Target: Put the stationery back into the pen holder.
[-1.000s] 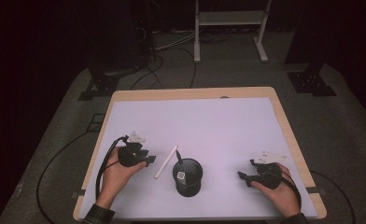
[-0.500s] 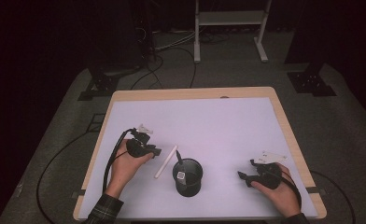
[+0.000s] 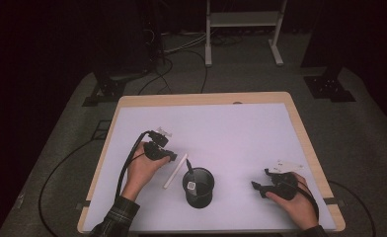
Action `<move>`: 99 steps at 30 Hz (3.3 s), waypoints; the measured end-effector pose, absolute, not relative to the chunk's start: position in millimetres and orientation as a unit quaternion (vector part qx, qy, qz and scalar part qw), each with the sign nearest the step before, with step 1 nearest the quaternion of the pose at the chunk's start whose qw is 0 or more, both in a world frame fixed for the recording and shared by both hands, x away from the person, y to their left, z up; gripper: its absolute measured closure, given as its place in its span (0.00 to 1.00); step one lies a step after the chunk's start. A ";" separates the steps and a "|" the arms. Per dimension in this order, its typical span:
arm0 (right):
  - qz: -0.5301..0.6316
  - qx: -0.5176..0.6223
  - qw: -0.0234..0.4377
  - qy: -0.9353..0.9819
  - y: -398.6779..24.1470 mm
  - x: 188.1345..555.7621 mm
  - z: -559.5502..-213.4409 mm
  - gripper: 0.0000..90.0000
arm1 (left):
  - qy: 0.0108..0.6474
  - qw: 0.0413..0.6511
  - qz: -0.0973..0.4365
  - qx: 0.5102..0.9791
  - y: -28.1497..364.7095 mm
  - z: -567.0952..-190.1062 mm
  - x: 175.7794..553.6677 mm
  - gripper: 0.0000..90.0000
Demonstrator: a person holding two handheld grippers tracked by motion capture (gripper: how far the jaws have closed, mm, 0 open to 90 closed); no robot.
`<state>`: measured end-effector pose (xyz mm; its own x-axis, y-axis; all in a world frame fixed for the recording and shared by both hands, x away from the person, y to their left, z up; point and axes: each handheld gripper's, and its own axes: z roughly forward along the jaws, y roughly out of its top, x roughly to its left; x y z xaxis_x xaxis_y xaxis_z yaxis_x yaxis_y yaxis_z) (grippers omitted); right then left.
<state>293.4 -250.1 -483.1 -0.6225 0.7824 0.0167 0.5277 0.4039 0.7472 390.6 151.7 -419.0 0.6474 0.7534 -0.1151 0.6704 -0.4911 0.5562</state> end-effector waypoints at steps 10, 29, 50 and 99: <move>0.373 0.400 0.171 0.820 -250.0 293.4 -483.1 0.29 | 0.412 0.276 0.063 0.866 134.5 -427.8 403.1 0.82; 0.373 0.401 0.170 0.820 -250.1 293.5 -483.1 0.29 | 0.400 0.235 0.060 0.884 108.9 -445.0 412.2 0.83; 0.373 0.400 0.170 0.820 -250.2 293.5 -483.2 0.29 | 0.387 0.239 0.065 0.888 110.8 -445.9 411.4 0.87; 0.374 0.401 0.169 0.819 -250.2 293.7 -483.2 0.29 | 0.337 0.430 0.098 0.832 159.7 -333.9 360.4 0.87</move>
